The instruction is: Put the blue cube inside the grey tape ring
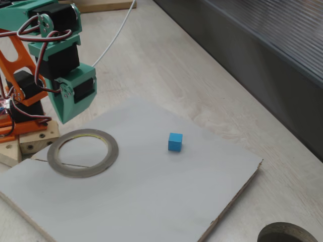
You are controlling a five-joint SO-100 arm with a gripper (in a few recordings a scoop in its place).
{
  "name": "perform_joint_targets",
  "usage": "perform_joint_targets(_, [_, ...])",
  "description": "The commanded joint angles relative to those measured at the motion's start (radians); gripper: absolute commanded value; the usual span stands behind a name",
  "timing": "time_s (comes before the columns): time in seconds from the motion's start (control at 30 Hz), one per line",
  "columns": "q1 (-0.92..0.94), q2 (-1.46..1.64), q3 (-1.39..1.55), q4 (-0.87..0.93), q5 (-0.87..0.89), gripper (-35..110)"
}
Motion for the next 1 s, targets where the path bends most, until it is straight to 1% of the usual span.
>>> perform_joint_targets(0.0, [0.005, 0.023, -0.018, 0.003, 0.009, 1])
perform_joint_targets(0.83, [0.002, 0.023, -0.037, 0.000, 0.015, 1])
perform_joint_targets(0.97, [0.000, 0.023, -0.106, 0.000, 0.009, 1])
